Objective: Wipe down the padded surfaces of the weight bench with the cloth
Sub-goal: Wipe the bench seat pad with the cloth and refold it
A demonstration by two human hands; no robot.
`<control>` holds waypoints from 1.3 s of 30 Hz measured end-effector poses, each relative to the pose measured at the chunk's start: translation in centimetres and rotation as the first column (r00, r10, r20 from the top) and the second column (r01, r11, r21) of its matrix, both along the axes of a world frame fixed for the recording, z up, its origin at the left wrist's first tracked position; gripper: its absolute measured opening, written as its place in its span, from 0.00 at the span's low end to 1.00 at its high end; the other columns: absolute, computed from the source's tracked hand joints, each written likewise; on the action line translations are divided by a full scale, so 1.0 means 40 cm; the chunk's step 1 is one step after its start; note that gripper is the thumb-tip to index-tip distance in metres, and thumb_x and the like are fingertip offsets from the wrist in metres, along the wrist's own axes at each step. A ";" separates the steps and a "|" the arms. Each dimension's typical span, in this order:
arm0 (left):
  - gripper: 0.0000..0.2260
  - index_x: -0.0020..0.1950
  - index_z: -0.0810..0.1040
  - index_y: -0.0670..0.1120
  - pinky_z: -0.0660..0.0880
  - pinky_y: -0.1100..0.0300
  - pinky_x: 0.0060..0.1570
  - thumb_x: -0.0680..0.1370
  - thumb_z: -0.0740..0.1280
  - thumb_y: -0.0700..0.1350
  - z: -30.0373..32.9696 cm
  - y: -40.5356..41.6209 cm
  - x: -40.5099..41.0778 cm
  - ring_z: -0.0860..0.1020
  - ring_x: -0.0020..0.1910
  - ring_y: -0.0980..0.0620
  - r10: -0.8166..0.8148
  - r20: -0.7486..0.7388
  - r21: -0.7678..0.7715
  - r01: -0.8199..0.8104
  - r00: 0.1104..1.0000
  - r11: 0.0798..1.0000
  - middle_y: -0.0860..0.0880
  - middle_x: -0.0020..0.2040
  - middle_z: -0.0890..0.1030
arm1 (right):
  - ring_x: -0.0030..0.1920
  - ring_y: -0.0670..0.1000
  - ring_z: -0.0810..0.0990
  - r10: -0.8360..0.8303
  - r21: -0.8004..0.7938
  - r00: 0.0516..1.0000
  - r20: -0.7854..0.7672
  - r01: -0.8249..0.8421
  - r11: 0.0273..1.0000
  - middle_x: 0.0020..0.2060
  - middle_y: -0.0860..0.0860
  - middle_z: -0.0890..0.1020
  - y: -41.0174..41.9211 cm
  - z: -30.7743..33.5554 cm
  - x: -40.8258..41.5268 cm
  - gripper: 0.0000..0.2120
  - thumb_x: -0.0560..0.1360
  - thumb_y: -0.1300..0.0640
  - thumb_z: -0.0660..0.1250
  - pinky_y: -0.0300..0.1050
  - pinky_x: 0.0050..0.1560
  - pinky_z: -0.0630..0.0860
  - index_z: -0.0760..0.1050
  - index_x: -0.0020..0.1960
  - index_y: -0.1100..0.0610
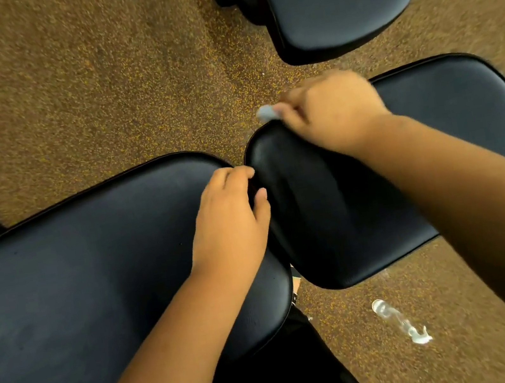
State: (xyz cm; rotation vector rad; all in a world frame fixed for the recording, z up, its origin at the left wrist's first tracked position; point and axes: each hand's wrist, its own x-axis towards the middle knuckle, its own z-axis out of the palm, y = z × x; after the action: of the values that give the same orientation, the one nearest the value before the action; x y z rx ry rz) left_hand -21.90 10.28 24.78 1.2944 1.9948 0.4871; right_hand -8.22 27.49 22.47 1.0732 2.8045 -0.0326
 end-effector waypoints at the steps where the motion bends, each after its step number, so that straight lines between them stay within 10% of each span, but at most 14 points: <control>1: 0.15 0.66 0.74 0.46 0.74 0.52 0.57 0.79 0.65 0.46 -0.005 0.012 0.002 0.75 0.57 0.50 0.061 0.052 -0.023 -0.060 0.997 0.998 0.49 0.61 0.74 | 0.46 0.63 0.80 -0.046 0.067 0.999 -0.016 0.047 0.997 0.46 0.59 0.83 0.021 0.013 0.057 0.28 0.79 0.41 0.46 0.51 0.46 0.72 0.80 0.52 0.56; 9: 0.14 0.64 0.76 0.46 0.69 0.65 0.53 0.80 0.65 0.48 -0.019 0.063 0.042 0.76 0.58 0.54 0.217 0.107 -0.083 -0.209 0.970 0.974 0.50 0.62 0.75 | 0.47 0.67 0.76 -0.480 0.275 0.877 -0.033 0.469 0.839 0.45 0.65 0.81 0.067 0.054 0.193 0.25 0.79 0.46 0.51 0.56 0.50 0.69 0.80 0.52 0.62; 16: 0.14 0.64 0.76 0.43 0.69 0.57 0.63 0.79 0.65 0.45 -0.004 0.080 0.109 0.72 0.63 0.47 0.080 -0.008 0.057 -0.080 0.997 0.995 0.47 0.64 0.74 | 0.46 0.63 0.78 -0.169 0.149 0.983 -0.071 0.178 0.973 0.44 0.59 0.82 -0.033 -0.005 0.033 0.21 0.81 0.45 0.53 0.56 0.48 0.70 0.80 0.48 0.57; 20: 0.17 0.68 0.74 0.44 0.70 0.53 0.65 0.79 0.65 0.46 0.007 0.085 0.136 0.69 0.67 0.48 0.023 -0.043 0.063 -0.020 0.999 0.998 0.48 0.68 0.71 | 0.50 0.63 0.77 -0.276 0.218 0.952 -0.134 0.300 0.929 0.48 0.57 0.81 -0.004 0.037 0.183 0.21 0.82 0.43 0.52 0.56 0.52 0.70 0.78 0.54 0.54; 29: 0.21 0.72 0.71 0.46 0.68 0.51 0.66 0.79 0.66 0.48 0.039 0.099 0.253 0.65 0.70 0.49 -0.139 -0.106 0.084 0.148 0.985 0.985 0.50 0.72 0.68 | 0.74 0.63 0.61 -0.720 0.051 0.608 -0.334 0.775 0.630 0.74 0.59 0.64 -0.149 0.062 0.412 0.25 0.82 0.49 0.51 0.54 0.75 0.56 0.60 0.76 0.57; 39: 0.33 0.77 0.59 0.50 0.63 0.49 0.69 0.76 0.69 0.54 0.108 0.236 0.402 0.56 0.76 0.47 -0.372 -0.186 0.103 0.395 0.909 0.913 0.50 0.78 0.57 | 0.64 0.54 0.74 -0.890 -0.412 0.304 -0.341 0.802 0.432 0.63 0.53 0.78 -0.090 0.126 0.469 0.19 0.83 0.47 0.52 0.47 0.60 0.69 0.71 0.69 0.53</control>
State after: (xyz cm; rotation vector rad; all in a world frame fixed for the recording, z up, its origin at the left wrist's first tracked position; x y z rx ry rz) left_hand -5.82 19.73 29.09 1.8174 1.7893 0.3411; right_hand 10.54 23.89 27.50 2.7128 2.0415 -0.7651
